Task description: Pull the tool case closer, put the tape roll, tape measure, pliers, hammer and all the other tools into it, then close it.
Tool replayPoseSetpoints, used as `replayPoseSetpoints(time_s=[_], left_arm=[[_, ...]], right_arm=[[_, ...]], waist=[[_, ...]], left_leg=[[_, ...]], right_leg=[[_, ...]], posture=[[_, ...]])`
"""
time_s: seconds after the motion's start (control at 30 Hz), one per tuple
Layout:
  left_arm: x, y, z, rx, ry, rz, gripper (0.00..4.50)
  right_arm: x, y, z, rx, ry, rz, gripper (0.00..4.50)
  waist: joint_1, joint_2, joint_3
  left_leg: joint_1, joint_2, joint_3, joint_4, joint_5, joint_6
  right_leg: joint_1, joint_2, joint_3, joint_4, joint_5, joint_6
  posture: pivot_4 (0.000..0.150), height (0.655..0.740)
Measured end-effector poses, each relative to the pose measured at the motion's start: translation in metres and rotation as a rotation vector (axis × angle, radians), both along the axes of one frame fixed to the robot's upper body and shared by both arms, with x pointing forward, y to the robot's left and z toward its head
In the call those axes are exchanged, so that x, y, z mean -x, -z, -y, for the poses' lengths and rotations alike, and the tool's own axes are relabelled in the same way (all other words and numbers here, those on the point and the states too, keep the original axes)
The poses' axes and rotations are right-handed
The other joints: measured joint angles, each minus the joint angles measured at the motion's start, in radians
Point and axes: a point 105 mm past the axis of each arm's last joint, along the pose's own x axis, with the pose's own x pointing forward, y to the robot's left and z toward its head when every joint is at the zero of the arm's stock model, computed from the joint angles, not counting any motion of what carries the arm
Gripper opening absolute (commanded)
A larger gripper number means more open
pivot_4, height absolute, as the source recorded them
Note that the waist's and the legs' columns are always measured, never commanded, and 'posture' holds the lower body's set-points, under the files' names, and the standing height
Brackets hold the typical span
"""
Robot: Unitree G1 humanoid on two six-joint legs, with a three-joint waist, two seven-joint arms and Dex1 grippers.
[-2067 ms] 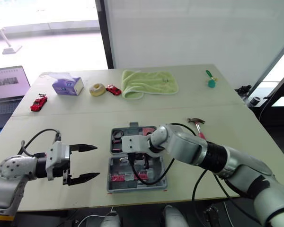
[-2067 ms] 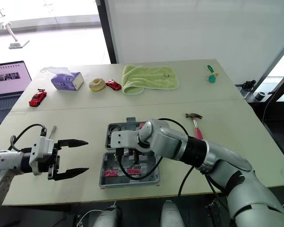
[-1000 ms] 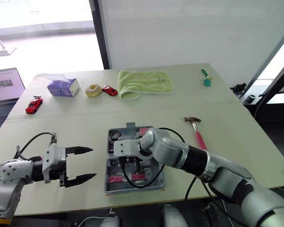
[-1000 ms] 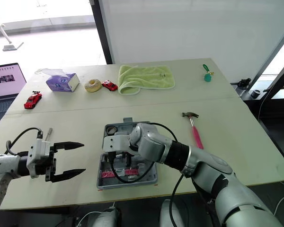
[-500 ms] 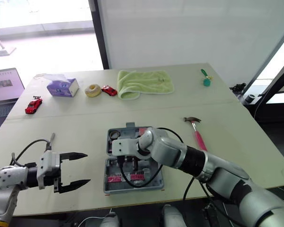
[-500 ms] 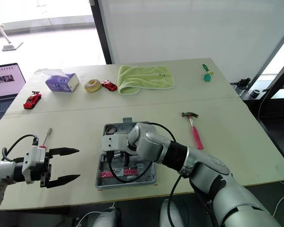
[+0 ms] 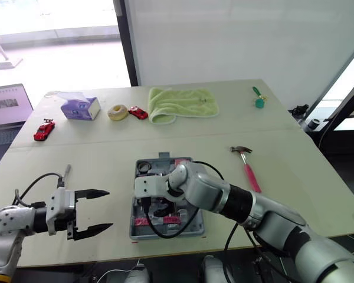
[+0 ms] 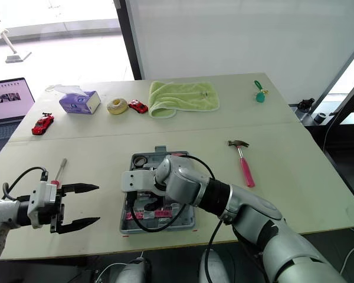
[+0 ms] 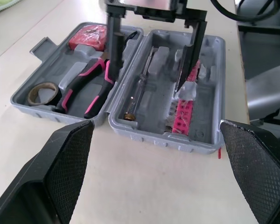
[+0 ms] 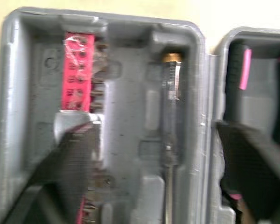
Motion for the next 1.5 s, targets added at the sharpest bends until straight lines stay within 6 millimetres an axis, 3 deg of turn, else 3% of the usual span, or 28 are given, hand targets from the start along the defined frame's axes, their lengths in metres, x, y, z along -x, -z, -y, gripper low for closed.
replayPoseSetpoints(time_s=[0.2, 0.23, 0.3, 0.5, 0.53, 0.97, 1.33, 1.5], left_arm=[[-0.001, -0.007, 0.008, 0.0, 0.012, 0.013, 4.5], [-0.002, -0.007, 0.009, 0.001, 0.011, 0.013, 4.5], [-0.002, -0.008, 0.01, 0.002, 0.01, 0.011, 4.5], [-0.003, -0.009, 0.011, 0.005, 0.009, 0.004, 4.5], [-0.003, -0.01, 0.012, 0.005, 0.011, 0.006, 4.5], [-0.003, -0.005, 0.007, 0.012, 0.014, 0.008, 4.5], [-0.004, -0.008, 0.011, 0.013, 0.012, 0.015, 4.5], [-0.002, -0.006, 0.011, 0.013, 0.011, 0.007, 4.5]], right_arm=[[-0.008, -0.02, -0.001, -0.089, 0.038, 0.024, 4.43], [-0.008, -0.025, -0.001, -0.107, 0.045, 0.03, 4.2], [-0.008, -0.029, -0.001, -0.132, 0.056, 0.022, 3.54], [0.001, -0.013, 0.012, -0.149, 0.084, -0.042, 0.34], [0.001, -0.011, 0.013, -0.147, 0.09, -0.043, 0.07], [-0.007, 0.0, 0.017, -0.139, 0.123, -0.039, 0.07], [-0.002, 0.025, 0.021, -0.093, 0.109, -0.087, 0.07], [-0.003, 0.026, 0.022, -0.097, 0.118, -0.096, 0.07]], waist=[[-0.002, 0.0, 0.0], [-0.002, 0.0, 0.0], [-0.001, 0.0, 0.0], [0.0, 0.0, 0.0], [-0.001, 0.0, 0.0], [-0.001, 0.0, 0.0], [0.0, 0.0, 0.0], [0.005, 0.0, -0.001]], left_leg=[[0.0, 0.0, 0.0, -0.001, 0.0, 0.0], [0.0, 0.0, 0.0, -0.001, 0.0, 0.0], [0.0, 0.0, 0.0, 0.0, 0.0, 0.0], [0.0, 0.0, 0.0, 0.0, 0.0, 0.0], [0.0, 0.0, 0.0, 0.0, 0.0, 0.0], [0.0, 0.0, 0.0, 0.0, 0.0, 0.0], [0.0, 0.0, 0.0, 0.0, 0.0, 0.0], [0.002, 0.0, 0.0, 0.0, 0.0, 0.0]], right_leg=[[-0.001, 0.0, 0.0, 0.0, 0.0, 0.0], [-0.001, 0.0, 0.0, 0.0, 0.0, 0.0], [-0.001, 0.0, 0.0, 0.0, 0.0, 0.0], [0.0, 0.0, 0.0, 0.0, 0.0, 0.0], [-0.001, 0.0, 0.0, 0.0, 0.0, 0.0], [-0.001, 0.0, 0.0, 0.0, 0.0, 0.0], [0.0, 0.0, 0.0, 0.0, 0.0, 0.0], [0.003, 0.0, 0.0, 0.0, 0.0, 0.0]], posture=[[0.15, 0.74], [0.15, 0.74], [0.15, 0.74], [0.15, 0.74], [0.15, 0.74], [0.15, 0.74], [0.15, 0.74], [0.15, 0.74]])
